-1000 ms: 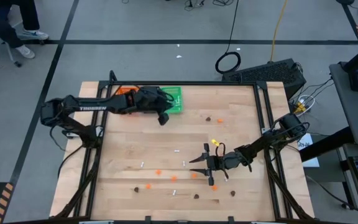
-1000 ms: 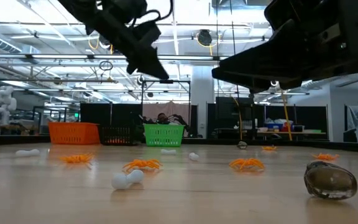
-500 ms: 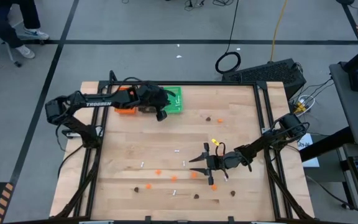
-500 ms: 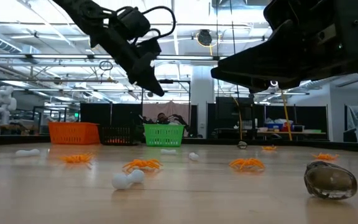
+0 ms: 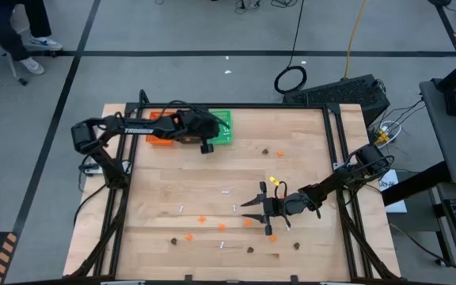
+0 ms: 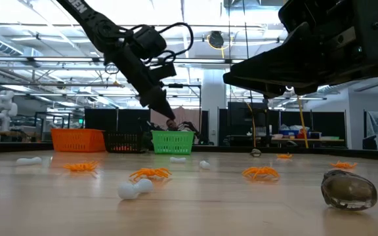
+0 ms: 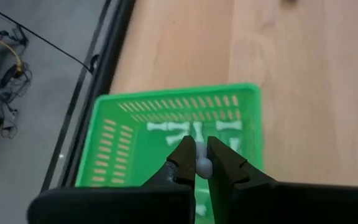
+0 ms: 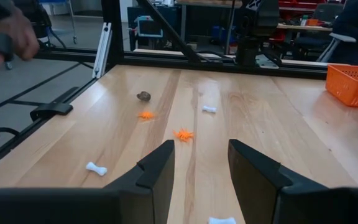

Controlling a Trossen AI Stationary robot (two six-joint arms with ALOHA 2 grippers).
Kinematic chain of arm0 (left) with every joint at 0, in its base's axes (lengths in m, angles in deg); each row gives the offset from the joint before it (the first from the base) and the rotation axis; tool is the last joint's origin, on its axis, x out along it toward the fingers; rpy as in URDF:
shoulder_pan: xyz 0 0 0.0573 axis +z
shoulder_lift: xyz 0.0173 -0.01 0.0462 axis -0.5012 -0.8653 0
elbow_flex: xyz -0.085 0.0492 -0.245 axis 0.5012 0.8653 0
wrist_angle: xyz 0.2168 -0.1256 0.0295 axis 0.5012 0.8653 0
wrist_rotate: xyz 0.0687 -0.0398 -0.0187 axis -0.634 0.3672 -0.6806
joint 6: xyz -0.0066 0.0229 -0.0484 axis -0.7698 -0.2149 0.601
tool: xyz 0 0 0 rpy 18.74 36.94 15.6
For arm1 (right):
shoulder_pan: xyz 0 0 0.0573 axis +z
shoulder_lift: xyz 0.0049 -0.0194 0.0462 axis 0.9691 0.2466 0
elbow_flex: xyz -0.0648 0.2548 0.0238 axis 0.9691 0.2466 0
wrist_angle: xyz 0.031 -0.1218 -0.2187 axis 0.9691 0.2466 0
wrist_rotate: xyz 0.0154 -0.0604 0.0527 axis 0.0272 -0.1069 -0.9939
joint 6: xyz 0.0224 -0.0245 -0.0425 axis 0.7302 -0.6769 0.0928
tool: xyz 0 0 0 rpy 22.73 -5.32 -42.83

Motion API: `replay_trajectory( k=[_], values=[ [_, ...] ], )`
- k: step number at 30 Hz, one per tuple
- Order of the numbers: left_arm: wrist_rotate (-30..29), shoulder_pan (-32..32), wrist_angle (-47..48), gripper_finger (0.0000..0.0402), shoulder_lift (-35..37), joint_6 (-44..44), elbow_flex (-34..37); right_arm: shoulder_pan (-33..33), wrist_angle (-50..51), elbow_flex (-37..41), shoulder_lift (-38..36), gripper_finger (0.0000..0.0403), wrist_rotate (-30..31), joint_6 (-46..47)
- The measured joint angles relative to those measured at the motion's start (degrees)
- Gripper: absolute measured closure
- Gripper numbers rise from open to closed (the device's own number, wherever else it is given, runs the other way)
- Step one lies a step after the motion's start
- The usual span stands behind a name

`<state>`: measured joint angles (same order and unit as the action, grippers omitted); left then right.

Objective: Sort Halloween decoration
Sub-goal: Put the white bone toy into the green bin

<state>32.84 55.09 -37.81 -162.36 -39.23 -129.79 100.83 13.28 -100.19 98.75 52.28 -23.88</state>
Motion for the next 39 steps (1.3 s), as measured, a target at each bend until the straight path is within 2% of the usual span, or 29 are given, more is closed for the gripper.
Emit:
replay_trajectory(
  k=[10, 20, 24, 28, 34, 39],
  values=[
    [-0.65, 0.20, 0.29, 0.0385, -4.21, 2.32, -2.75, -0.14, 0.37, -0.01, 0.00, 0.0266, 0.16, 0.37],
    [-1.47, 0.53, 3.21, 0.0306, -4.53, 3.64, -4.76, -0.35, 1.27, 0.00, 0.00, 0.0266, 0.14, 1.53],
    [-1.60, 0.44, 2.94, 0.0300, -4.70, 5.06, -4.76, -0.35, 1.89, 0.00, 0.00, 0.0266, 0.15, 1.54],
    [-4.85, -0.46, 3.08, 0.0299, -4.90, 5.78, -4.76, -0.35, 2.34, 0.00, 0.00, 0.0266, 0.14, 2.03],
    [-6.32, -4.81, 7.16, 0.0299, 0.10, 10.68, -4.76, -0.35, 2.94, -0.02, -0.34, 0.0266, 0.14, 3.67],
    [-4.33, -13.51, 14.70, 0.0299, 8.10, 14.06, -4.76, -0.35, 8.07, -0.01, -3.63, 0.0266, 0.13, 3.05]
  ],
)
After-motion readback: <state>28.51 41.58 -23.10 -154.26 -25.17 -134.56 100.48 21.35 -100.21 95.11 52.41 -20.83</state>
